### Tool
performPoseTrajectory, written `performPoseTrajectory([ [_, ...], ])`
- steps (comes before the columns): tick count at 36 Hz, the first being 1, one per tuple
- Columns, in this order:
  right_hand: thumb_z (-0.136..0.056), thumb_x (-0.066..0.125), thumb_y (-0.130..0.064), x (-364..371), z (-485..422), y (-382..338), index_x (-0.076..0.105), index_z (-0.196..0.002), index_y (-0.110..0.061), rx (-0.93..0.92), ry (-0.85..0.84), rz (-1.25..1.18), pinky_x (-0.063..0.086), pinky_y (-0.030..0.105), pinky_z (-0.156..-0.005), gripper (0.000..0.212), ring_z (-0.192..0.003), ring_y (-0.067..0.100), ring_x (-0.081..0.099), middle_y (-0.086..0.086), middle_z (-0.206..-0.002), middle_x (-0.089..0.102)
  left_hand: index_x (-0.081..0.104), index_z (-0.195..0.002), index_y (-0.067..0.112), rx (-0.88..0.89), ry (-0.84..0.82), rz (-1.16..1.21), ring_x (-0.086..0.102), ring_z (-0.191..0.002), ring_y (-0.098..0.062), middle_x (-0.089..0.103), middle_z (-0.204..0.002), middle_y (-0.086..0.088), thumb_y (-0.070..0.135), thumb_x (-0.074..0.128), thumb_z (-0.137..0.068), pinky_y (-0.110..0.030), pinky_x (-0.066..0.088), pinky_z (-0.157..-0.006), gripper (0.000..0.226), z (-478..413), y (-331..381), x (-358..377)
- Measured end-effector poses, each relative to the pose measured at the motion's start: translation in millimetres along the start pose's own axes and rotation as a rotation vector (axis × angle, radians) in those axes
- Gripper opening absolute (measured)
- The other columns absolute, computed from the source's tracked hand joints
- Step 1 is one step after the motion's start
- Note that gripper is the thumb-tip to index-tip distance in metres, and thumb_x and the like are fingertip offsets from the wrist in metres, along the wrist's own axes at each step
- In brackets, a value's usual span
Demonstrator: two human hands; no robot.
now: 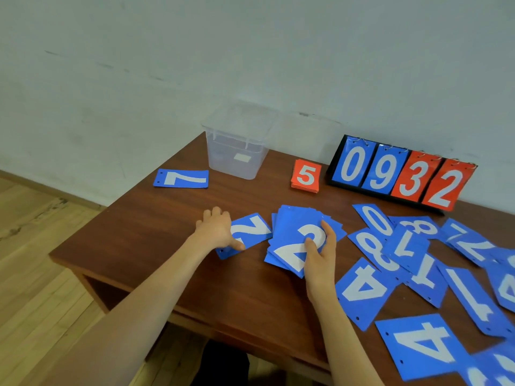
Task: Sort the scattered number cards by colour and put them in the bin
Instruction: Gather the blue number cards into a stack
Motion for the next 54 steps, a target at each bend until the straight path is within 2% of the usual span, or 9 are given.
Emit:
performPoseTrajectory([
  [8, -0.099, 0.046, -0.022, -45.8, 16.8, 5.0, 0.036, -0.132, -0.042, -0.003, 0.081, -0.033, 0.048, 0.025, -0.05, 0.04, -0.072, 0.014, 0.063, -0.025, -0.103, 0.048, 0.031, -0.137, 0.014, -0.016, -0.055, 0.152, 0.045, -0.125, -0.025, 0.047, -0.135, -0.006, 0.042, 0.074, -0.077, -0.037, 0.033, -0.098, 0.079, 23.6, 15.9, 0.6],
  [13, -0.099, 0.047, -0.024, -71.0, 24.6, 12.5, 0.037, -0.133, -0.042, 0.011, 0.121, -0.083, 0.049, 0.029, -0.052, 0.04, -0.08, 0.022, 0.064, -0.015, -0.118, 0.052, 0.045, -0.131, 0.021, 0.063, 0.115, 0.208, 0.05, -0.119, -0.025, 0.056, -0.129, -0.003, 0.034, 0.045, -0.097, -0.036, 0.032, -0.093, 0.036, 33.2, 27.3, 2.8],
  [19, -0.099, 0.048, -0.021, -90.7, 35.3, 11.9, 0.039, -0.134, -0.036, 0.01, 0.149, -0.15, 0.05, 0.037, -0.06, 0.039, -0.076, 0.023, 0.061, -0.018, -0.097, 0.053, 0.061, -0.121, 0.03, 0.169, 0.437, -0.077, 0.041, -0.115, -0.022, 0.049, -0.119, -0.002, 0.036, 0.047, -0.097, -0.034, 0.034, -0.095, 0.029, 48.1, 43.2, -3.5],
  [28, -0.098, 0.048, -0.021, -107.3, 42.9, 12.8, 0.039, -0.134, -0.035, -0.006, 0.174, -0.2, 0.052, 0.035, -0.064, 0.04, -0.081, 0.018, 0.064, -0.011, -0.114, 0.054, 0.066, -0.113, 0.023, 0.201, 0.473, 0.025, 0.061, -0.1, -0.02, 0.069, -0.107, 0.001, 0.034, 0.047, -0.097, -0.032, 0.049, -0.076, 0.028, 64.3, 53.9, -4.6],
  [36, -0.098, 0.048, -0.02, -109.9, 44.1, 12.0, 0.038, -0.136, -0.034, -0.026, 0.179, -0.196, 0.053, 0.028, -0.063, 0.041, -0.082, 0.009, 0.061, -0.011, -0.12, 0.046, 0.066, -0.098, 0.01, 0.264, 0.368, 0.463, 0.059, -0.078, -0.017, 0.065, -0.085, -0.006, 0.047, 0.043, -0.096, -0.027, 0.043, -0.066, 0.043, 69.4, 63.6, -3.4],
  [39, -0.098, 0.048, -0.019, -109.0, 43.2, 9.8, 0.038, -0.136, -0.034, -0.026, 0.183, -0.191, 0.052, 0.026, -0.061, 0.041, -0.078, 0.008, 0.06, -0.011, -0.12, 0.045, 0.064, -0.107, 0.017, 0.296, 0.349, 0.563, 0.057, -0.094, -0.013, 0.064, -0.108, -0.004, 0.02, 0.059, -0.091, -0.019, 0.042, -0.069, 0.016, 66.8, 60.9, 0.0],
  [46, -0.099, 0.047, -0.021, -102.8, 44.6, 8.4, 0.038, -0.134, -0.037, -0.019, 0.153, -0.19, 0.05, 0.029, -0.057, 0.04, -0.075, 0.011, 0.063, -0.013, -0.116, 0.05, 0.05, -0.119, 0.027, 0.261, 0.118, 0.997, 0.06, -0.105, -0.017, 0.047, -0.131, 0.002, 0.007, 0.053, -0.094, -0.031, 0.056, -0.071, 0.033, 72.6, 62.8, 7.4],
  [50, -0.099, 0.047, -0.022, -95.8, 45.0, 8.6, 0.038, -0.129, -0.042, -0.014, 0.104, -0.187, 0.049, 0.032, -0.054, 0.037, -0.071, 0.016, 0.064, -0.016, -0.102, 0.054, 0.047, -0.128, 0.024, 0.262, -0.089, 1.402, 0.063, -0.105, -0.018, 0.056, -0.124, -0.004, 0.002, 0.054, -0.093, -0.032, 0.057, -0.077, 0.043, 84.4, 69.3, 6.1],
  [54, -0.099, 0.047, -0.024, -85.3, 42.3, 8.9, 0.038, -0.131, -0.043, -0.007, 0.056, -0.165, 0.054, 0.037, -0.058, 0.039, -0.075, 0.017, 0.068, -0.013, -0.108, 0.056, 0.046, -0.126, 0.024, 0.345, -0.134, 1.311, 0.065, -0.103, -0.018, 0.056, -0.119, -0.005, 0.007, 0.061, -0.089, -0.034, 0.058, -0.078, 0.044, 94.1, 77.9, 8.7],
])
Point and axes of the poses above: each hand's wrist, its own z-axis away from the middle knuckle, its own x-axis out of the palm, y = z × x, the point moved 1 cm from there along -z, towards the middle knuckle
